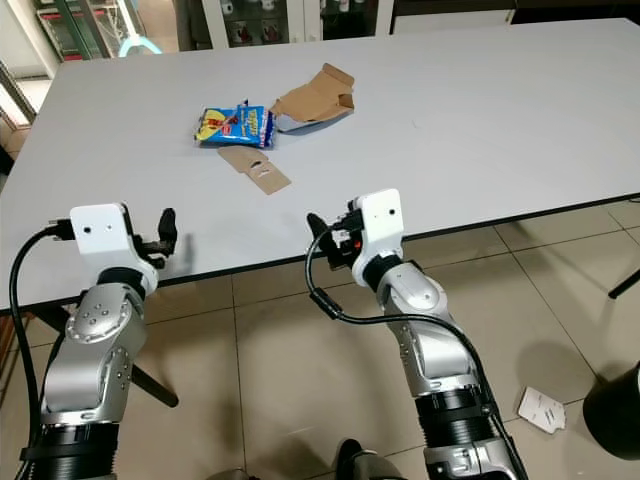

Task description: Picking trash to rubbish bin

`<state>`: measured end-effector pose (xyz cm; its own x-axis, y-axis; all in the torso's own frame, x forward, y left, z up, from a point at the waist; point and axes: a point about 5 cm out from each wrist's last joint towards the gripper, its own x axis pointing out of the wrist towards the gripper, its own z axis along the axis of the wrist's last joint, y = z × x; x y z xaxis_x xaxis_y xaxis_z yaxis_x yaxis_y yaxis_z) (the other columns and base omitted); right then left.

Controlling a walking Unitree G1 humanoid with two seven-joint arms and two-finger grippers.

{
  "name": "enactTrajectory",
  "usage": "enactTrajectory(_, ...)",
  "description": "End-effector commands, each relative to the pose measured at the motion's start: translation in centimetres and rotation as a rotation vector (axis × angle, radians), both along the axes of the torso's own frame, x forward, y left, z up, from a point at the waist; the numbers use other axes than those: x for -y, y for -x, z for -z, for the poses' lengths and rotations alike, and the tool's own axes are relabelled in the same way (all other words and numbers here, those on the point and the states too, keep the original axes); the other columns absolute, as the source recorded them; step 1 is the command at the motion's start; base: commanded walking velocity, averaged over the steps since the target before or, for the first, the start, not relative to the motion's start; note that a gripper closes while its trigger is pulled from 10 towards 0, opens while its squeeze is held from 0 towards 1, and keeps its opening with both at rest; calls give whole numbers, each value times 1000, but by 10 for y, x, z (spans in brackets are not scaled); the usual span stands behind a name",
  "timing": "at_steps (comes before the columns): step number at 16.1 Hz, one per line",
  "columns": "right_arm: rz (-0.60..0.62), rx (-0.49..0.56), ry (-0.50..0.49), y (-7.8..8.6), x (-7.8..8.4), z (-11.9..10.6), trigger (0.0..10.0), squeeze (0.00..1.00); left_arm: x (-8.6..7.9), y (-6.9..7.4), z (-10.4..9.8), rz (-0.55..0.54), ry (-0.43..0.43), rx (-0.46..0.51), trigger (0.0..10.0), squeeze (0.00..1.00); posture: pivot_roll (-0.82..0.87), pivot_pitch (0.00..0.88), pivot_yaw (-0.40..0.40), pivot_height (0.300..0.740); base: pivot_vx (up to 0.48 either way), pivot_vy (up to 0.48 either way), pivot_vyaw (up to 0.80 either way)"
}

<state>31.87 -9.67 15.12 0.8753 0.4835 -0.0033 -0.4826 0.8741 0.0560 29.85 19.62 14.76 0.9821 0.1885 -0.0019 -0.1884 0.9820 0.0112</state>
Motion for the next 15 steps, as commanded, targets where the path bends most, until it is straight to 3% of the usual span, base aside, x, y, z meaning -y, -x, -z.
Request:
enactTrajectory(1, 1, 0, 3, 2, 1, -1, 10000, 0, -1, 3, -2, -8, 7, 17, 10000, 0, -102, 116, 24, 740, 0, -311, 0)
enactTrajectory(15, 3, -8, 8, 3, 2, 1, 10000, 0, -2, 3, 1, -7, 24, 4, 10000, 0, -103, 118, 27, 740, 0, -337, 0)
